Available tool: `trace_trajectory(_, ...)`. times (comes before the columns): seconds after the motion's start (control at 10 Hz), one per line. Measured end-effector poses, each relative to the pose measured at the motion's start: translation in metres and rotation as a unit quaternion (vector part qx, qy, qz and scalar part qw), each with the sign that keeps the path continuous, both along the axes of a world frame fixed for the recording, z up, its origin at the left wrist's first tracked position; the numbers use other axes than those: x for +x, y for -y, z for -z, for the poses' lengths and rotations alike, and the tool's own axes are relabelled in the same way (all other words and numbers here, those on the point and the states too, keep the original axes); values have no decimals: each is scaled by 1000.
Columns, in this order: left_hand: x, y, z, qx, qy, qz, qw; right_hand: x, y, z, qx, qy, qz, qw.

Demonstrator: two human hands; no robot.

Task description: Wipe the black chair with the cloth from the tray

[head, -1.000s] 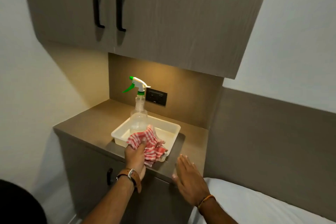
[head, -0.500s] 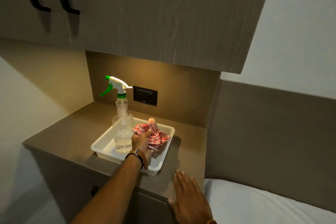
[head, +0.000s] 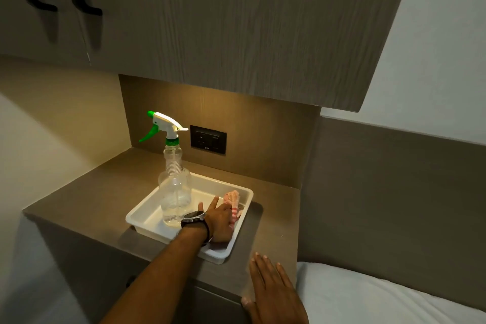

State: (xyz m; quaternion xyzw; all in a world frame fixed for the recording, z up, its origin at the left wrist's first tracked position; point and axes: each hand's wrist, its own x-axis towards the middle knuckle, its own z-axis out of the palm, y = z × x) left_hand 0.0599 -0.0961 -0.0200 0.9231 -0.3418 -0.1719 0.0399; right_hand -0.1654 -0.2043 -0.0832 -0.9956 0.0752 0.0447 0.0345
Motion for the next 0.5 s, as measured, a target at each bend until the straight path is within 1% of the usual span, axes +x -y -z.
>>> trace_trajectory(0.1, 5, -6, 0, 14, 22, 49, 998, 3, 2, 0, -5, 20, -9, 1000)
trace_trajectory(0.2, 4, -6, 4, 17, -3, 53, 998, 3, 2, 0, 3, 35, -11, 999)
trace_trajectory(0.3, -1, -7, 3, 19, -24, 33, 999, 2, 3, 3, 18, 30, -1, 999)
trace_trajectory(0.4, -2, -15, -5, -29, -3, 25, 999, -1, 0, 2, -14, 3, 0, 1000)
trace_trajectory(0.5, -10, -28, -15, -107, 82, 31, 990, -6, -1, 2, -14, 30, -13, 999)
